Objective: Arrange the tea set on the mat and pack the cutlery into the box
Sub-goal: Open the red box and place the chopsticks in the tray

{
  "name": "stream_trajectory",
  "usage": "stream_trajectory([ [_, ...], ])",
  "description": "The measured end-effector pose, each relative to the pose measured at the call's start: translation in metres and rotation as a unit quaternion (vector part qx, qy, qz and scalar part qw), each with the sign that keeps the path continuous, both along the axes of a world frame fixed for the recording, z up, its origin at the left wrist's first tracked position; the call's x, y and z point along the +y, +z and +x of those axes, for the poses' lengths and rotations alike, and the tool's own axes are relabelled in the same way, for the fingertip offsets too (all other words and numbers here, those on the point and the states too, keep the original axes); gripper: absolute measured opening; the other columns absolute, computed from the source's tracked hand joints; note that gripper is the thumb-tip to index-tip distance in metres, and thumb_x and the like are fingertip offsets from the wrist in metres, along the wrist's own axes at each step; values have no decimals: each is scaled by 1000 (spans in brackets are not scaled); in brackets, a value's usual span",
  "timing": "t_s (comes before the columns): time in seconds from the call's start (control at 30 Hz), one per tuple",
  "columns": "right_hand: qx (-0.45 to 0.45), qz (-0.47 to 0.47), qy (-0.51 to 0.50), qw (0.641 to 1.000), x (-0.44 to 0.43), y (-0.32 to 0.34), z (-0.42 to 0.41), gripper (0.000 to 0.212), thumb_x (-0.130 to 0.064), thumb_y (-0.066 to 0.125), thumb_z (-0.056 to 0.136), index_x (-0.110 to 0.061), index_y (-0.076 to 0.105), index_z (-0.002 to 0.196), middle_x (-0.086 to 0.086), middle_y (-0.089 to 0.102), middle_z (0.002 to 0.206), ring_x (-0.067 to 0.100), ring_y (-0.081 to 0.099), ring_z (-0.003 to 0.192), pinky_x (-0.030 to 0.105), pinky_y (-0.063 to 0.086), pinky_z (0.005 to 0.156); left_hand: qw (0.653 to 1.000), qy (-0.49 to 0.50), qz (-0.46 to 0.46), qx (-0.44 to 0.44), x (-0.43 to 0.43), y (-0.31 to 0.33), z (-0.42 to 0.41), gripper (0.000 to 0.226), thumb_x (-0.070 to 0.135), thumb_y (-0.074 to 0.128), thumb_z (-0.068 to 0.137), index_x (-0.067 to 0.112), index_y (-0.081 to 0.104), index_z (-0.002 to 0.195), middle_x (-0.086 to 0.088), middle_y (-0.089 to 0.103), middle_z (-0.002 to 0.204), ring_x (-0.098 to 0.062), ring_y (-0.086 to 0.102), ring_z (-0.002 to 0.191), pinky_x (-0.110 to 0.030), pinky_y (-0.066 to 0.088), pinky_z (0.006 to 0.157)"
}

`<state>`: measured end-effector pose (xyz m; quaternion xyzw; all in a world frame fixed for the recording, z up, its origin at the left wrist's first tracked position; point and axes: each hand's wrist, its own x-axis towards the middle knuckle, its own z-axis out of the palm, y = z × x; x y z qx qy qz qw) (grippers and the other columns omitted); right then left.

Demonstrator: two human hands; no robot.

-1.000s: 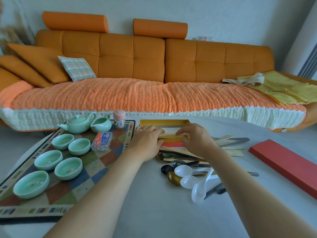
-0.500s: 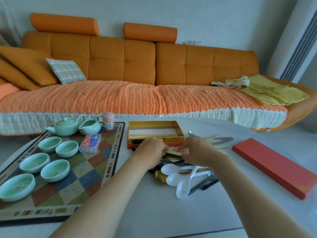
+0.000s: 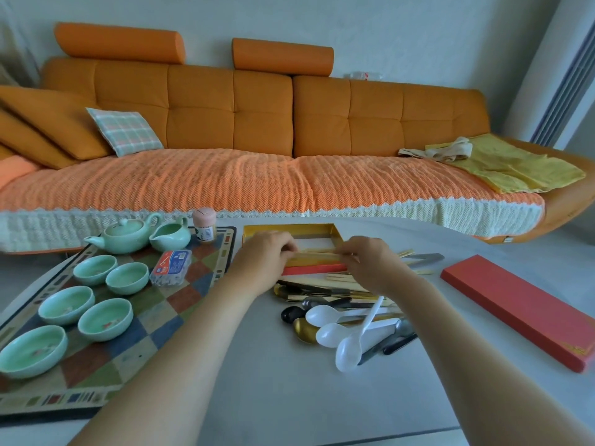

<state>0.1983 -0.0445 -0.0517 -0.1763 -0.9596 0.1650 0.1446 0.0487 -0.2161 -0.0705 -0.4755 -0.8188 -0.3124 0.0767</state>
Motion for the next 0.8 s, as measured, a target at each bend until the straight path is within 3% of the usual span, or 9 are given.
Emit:
stream_trajectory([
  [0.2, 90, 21, 4, 996, 1, -6, -28, 32, -5, 46, 100, -15, 69, 119, 0, 64, 110, 18, 57, 101, 21, 38, 81, 993, 65, 42, 88, -12, -6, -20, 19, 14, 62, 93, 21, 68, 109, 6, 66, 106, -19, 55, 104, -37, 45, 88],
  [0.37, 76, 27, -24, 996, 4, -20, -54, 35, -5, 45, 98, -22, 72, 113, 1, 68, 111, 20, 54, 107, 35, 47, 90, 993, 55, -30, 103, -19, -17, -25, 33, 30, 52, 98, 23, 59, 130, 6, 57, 128, -18, 49, 119, -36, 36, 100],
  [0.5, 25, 31, -42, 998, 1, -25, -67, 34, -13, 44, 99, -29, 71, 112, -4, 69, 111, 20, 53, 108, 39, 40, 97, 989, 31, -111, 95, -17, -26, -26, 38, 44, 43, 99, 28, 58, 131, 9, 58, 132, -16, 48, 123, -37, 30, 107],
  [0.6, 25, 22, -45, 998, -2, -24, -71, 36, -13, 42, 96, -30, 70, 111, -5, 68, 119, 17, 56, 113, 40, 37, 103, 981, 45, -164, 91, -12, -25, -27, 42, 48, 39, 100, 28, 57, 133, 7, 59, 133, -19, 48, 124, -37, 29, 104],
  [0.67, 28, -1, -28, 999, -6, -23, -69, 38, -11, 42, 93, -28, 71, 110, -5, 66, 120, 16, 56, 110, 39, 41, 101, 978, 49, -179, 92, -8, -23, -29, 41, 48, 40, 99, 27, 60, 128, 5, 60, 129, -20, 48, 121, -37, 31, 100],
  [0.8, 19, -9, 5, 1000, -15, -21, -59, 34, -19, 46, 89, -27, 75, 104, -7, 68, 107, 8, 57, 81, 31, 52, 75, 982, 45, -152, 100, -5, -20, -27, 40, 46, 45, 97, 29, 59, 130, 8, 54, 131, -19, 42, 125, -37, 25, 106],
])
